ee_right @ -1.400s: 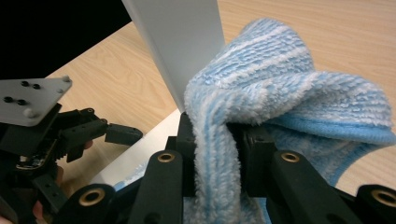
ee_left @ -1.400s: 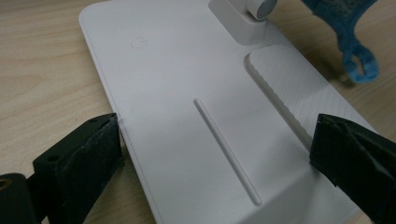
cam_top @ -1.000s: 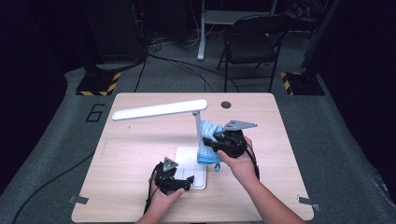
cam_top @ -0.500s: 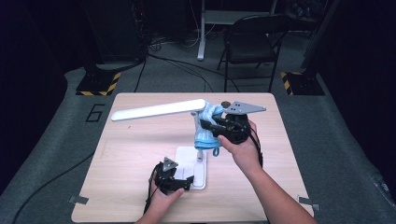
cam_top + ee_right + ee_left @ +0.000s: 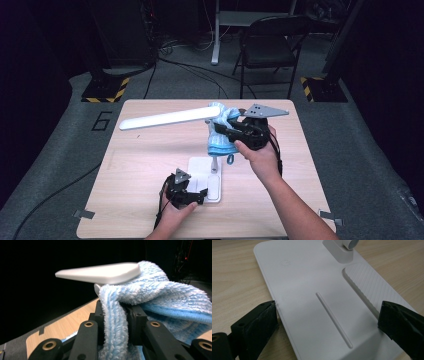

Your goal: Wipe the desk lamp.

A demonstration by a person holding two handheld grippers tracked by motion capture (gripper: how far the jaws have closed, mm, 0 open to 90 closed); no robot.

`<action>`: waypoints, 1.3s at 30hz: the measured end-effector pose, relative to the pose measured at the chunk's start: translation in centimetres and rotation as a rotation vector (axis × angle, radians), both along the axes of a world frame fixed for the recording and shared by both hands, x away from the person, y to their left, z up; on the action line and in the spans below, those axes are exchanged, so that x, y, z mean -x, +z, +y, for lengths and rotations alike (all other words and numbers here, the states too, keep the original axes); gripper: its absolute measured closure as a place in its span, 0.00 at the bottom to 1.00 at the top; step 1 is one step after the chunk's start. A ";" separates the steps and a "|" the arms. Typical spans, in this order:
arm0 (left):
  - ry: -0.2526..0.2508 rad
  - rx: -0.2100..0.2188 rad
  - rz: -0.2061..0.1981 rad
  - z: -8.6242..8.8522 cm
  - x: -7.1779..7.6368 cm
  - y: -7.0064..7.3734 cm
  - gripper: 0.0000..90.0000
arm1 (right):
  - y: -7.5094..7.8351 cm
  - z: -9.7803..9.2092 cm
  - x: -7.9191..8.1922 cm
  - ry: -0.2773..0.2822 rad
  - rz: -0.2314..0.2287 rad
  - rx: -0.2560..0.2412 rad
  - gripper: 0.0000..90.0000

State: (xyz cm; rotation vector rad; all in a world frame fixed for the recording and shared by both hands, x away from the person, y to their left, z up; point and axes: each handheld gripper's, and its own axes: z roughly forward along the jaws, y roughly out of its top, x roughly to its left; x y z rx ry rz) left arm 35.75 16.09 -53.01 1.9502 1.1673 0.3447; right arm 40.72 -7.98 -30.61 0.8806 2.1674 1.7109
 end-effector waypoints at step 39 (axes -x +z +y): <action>-0.001 0.004 -0.001 0.2 -0.1 0.0 0.03 | -10.7 -5.0 1.0 -0.139 0.118 0.156 0.79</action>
